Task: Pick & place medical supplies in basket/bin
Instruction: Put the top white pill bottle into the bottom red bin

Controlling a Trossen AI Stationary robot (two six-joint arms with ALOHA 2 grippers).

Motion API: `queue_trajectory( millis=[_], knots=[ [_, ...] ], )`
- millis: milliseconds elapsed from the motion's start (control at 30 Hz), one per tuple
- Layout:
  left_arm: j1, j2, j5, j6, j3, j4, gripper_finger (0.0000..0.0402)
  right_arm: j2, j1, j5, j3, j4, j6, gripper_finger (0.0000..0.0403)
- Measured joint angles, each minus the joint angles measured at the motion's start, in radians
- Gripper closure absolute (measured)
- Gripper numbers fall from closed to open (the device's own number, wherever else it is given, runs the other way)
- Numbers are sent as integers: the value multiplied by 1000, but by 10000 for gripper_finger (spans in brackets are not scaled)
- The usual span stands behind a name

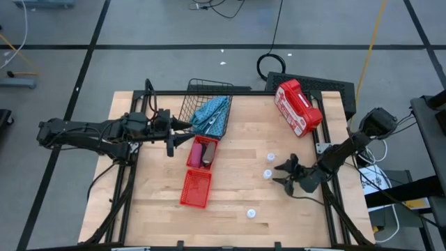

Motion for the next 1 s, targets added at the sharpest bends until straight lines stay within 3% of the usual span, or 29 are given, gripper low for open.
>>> queue_trajectory(
  millis=[300, 567, 1000],
  knots=[
    [0, 0, 0, 0, 0, 0, 178, 211, -12, 23, 106, 62, -125, 152],
    [0, 0, 0, 0, 0, 0, 178, 306, -11, 89, 155, 76, -105, 157],
    [0, 0, 0, 0, 0, 0, 178, 313, -12, 142, 154, 107, -74, 252]
  ],
)
